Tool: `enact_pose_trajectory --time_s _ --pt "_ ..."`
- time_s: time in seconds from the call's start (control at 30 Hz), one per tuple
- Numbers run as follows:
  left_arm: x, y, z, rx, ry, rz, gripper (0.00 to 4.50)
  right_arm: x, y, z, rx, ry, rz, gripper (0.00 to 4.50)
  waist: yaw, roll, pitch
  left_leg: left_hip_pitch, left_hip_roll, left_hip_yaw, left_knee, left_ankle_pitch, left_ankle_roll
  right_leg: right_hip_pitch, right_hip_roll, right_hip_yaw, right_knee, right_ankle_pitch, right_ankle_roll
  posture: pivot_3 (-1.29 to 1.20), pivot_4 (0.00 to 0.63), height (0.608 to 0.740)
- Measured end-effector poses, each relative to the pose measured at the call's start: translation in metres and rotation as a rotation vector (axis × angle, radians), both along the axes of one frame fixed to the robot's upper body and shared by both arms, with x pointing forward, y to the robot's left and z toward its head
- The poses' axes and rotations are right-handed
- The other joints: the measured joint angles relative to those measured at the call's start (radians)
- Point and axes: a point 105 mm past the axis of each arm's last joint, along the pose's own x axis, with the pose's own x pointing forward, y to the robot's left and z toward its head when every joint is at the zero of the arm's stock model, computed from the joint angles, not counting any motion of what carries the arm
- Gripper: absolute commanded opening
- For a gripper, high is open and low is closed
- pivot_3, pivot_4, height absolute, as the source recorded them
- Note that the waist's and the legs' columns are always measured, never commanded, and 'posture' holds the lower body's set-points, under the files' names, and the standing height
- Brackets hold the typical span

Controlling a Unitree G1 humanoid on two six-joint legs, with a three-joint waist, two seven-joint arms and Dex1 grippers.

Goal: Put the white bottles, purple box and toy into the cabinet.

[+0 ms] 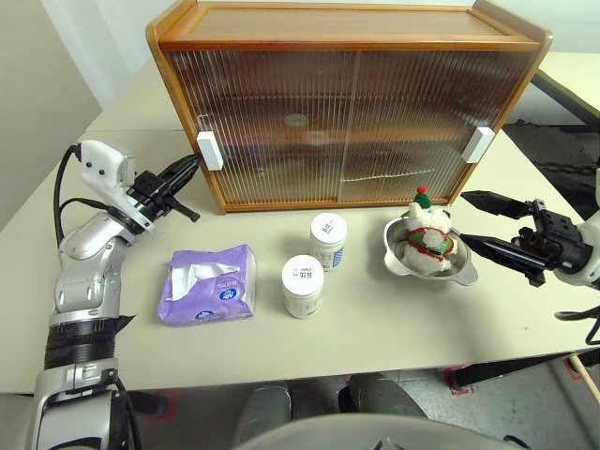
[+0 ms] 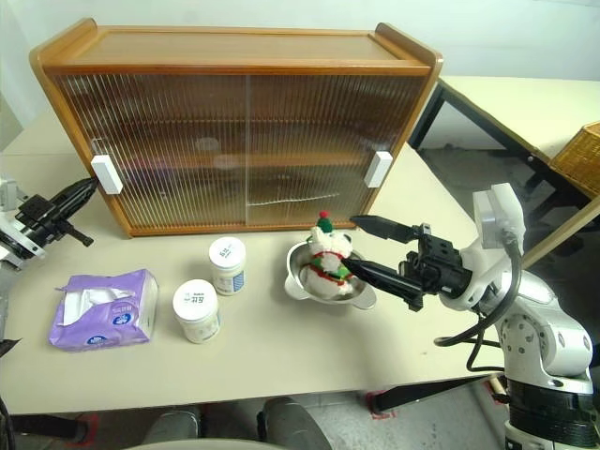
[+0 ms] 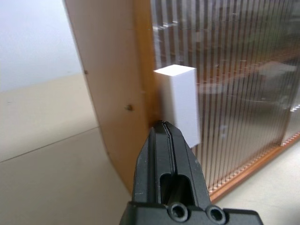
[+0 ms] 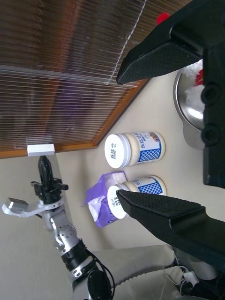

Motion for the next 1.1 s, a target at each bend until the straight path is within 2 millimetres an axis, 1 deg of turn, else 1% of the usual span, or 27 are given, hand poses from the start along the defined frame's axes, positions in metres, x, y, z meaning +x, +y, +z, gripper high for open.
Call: enact_pose_trajectory --time_s 0.17,0.37,0.5,0.67,0.93,1.1 --pt "0.008 -0.006 0.012 -0.006 -0.029 -0.009 0.02 0.001 0.000 0.001 -0.007 0.003 -0.003 4.50 -0.001 0.000 0.000 -0.001 0.000 0.000 0.003 0.000 0.001 0.001 0.000 0.000 0.000 0.000 0.000 -0.16 0.000 0.740" --pt "0.016 -0.017 0.011 0.001 -0.002 -0.053 0.02 0.000 0.000 0.003 -0.012 0.005 -0.004 4.50 -0.009 0.000 0.000 -0.002 0.000 0.000 0.006 0.000 0.001 0.001 0.000 0.000 0.000 0.000 0.000 -0.19 0.000 0.740" --pt "0.021 -0.027 0.017 0.003 -0.008 -0.086 0.02 -0.004 0.004 0.004 -0.011 0.007 -0.007 4.50 -0.013 0.000 0.000 -0.003 -0.001 0.000 0.007 -0.001 0.003 0.001 0.000 0.000 0.000 0.000 0.001 -0.20 0.000 0.740" --pt "0.024 -0.038 0.014 0.026 0.012 -0.116 0.02 -0.007 0.006 0.005 -0.010 0.014 -0.024 4.50 -0.030 0.000 -0.001 -0.003 -0.002 0.001 0.008 -0.002 0.004 0.001 0.000 -0.001 0.000 -0.001 0.003 -0.22 0.000 0.740" --pt "0.035 -0.058 0.015 -0.001 0.017 -0.167 0.02 -0.012 0.014 0.009 0.009 0.007 -0.033 4.50 -0.043 -0.001 -0.001 -0.004 -0.004 0.002 0.010 -0.002 0.006 0.001 -0.001 -0.001 0.000 -0.002 0.005 -0.25 0.000 0.740" --pt "0.041 -0.067 0.013 -0.027 0.026 -0.184 0.02 -0.012 0.015 0.012 0.053 0.004 -0.044 4.50 -0.042 -0.001 -0.001 -0.005 -0.013 -0.005 0.010 0.001 0.012 0.001 -0.009 0.000 -0.001 -0.003 0.005 -0.26 0.000 0.740"
